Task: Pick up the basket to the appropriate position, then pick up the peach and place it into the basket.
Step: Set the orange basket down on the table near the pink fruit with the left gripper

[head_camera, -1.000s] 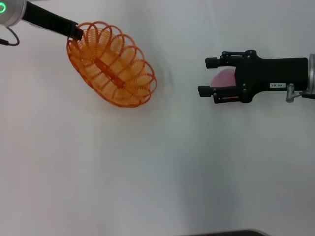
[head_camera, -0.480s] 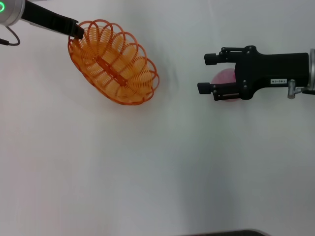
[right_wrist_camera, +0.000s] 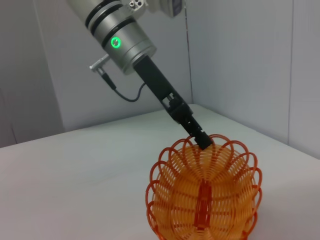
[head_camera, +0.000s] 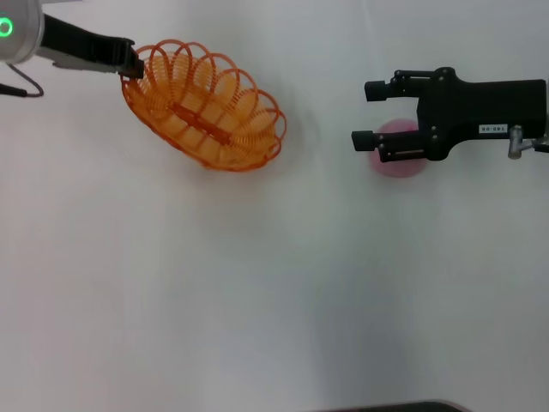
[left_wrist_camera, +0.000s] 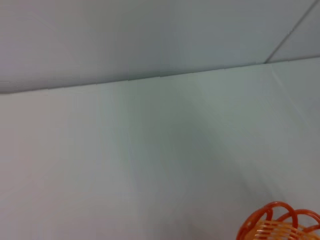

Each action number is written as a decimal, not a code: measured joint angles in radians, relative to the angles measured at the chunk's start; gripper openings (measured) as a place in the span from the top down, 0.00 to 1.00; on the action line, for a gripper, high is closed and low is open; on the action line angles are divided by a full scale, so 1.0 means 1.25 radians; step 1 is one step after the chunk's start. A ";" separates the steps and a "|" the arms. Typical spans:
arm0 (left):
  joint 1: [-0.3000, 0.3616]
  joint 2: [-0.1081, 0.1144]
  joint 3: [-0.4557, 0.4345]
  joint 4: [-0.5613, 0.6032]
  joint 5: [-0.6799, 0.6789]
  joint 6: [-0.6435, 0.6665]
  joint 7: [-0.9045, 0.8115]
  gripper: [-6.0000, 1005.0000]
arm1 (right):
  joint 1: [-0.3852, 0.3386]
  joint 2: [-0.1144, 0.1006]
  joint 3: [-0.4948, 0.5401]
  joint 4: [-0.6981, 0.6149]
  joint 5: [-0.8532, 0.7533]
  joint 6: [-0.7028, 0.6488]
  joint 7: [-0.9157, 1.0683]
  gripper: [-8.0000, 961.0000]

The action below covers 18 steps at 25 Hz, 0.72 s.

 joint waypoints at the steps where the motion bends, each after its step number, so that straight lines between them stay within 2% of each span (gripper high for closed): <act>1: 0.006 -0.003 0.000 0.004 -0.003 -0.003 -0.009 0.95 | 0.001 -0.001 0.000 0.000 0.000 0.002 0.000 0.17; 4: 0.031 -0.015 0.000 0.022 -0.021 -0.017 -0.043 0.95 | 0.001 -0.003 0.012 0.000 0.000 0.011 0.004 0.17; 18: 0.111 -0.021 0.001 0.022 -0.144 -0.063 -0.129 0.95 | 0.019 -0.005 0.012 0.000 -0.004 0.050 0.000 0.17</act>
